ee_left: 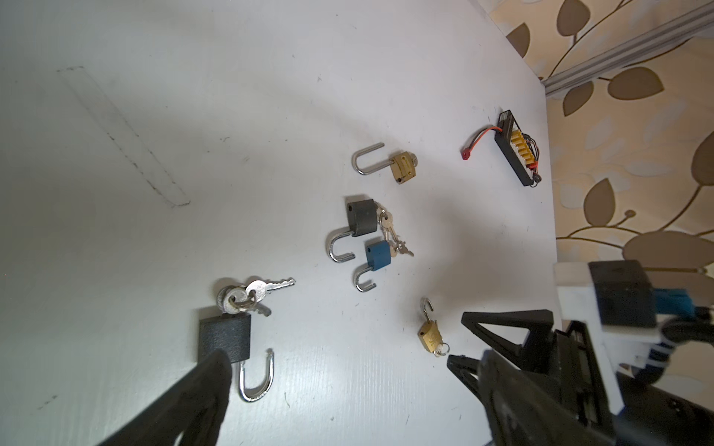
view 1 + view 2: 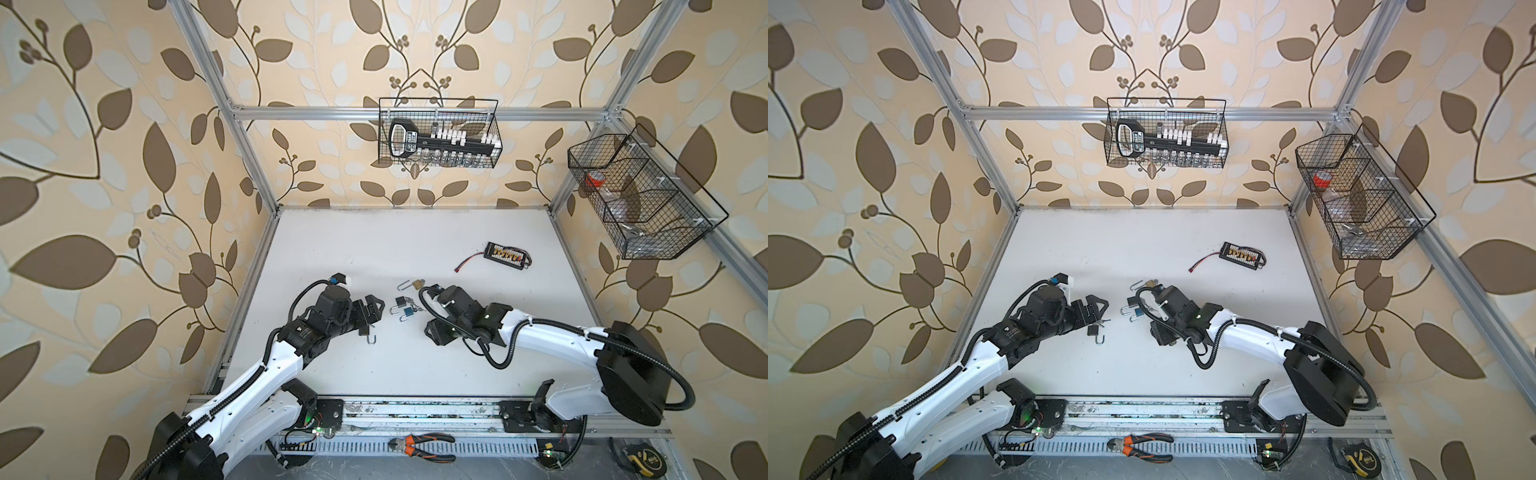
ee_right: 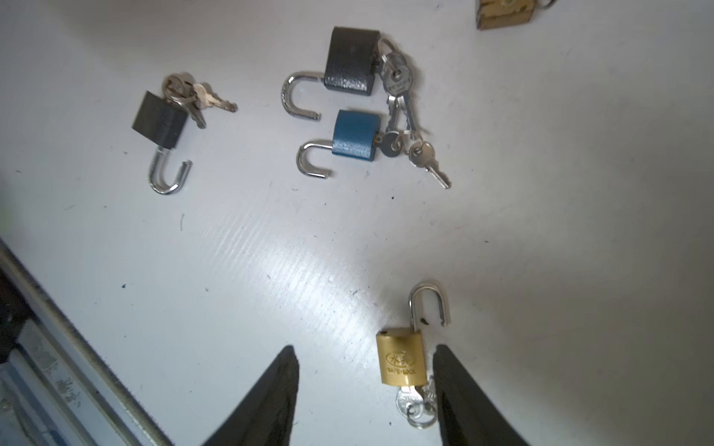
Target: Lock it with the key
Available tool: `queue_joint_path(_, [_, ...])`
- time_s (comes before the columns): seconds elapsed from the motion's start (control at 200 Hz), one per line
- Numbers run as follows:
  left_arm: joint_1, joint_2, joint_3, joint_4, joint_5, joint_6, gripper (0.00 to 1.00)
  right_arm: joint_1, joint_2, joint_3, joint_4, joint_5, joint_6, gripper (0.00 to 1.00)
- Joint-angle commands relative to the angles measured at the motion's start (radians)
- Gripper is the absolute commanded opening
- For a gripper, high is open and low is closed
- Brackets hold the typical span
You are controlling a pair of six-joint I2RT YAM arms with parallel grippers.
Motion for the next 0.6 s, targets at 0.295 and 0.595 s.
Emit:
queue_joint_path(0.295, [0.048,-0.026,-0.007,0.007,0.067,-0.024,0.96,0.071,0.164,0.111,-0.149,0.181,-0.035,0.45])
queue_joint_path(0.595, [0.049,0.010,0.013,0.012,0.079,-0.012,0.95,0.070,0.205,0.123,-0.166,0.149,-0.036,0.40])
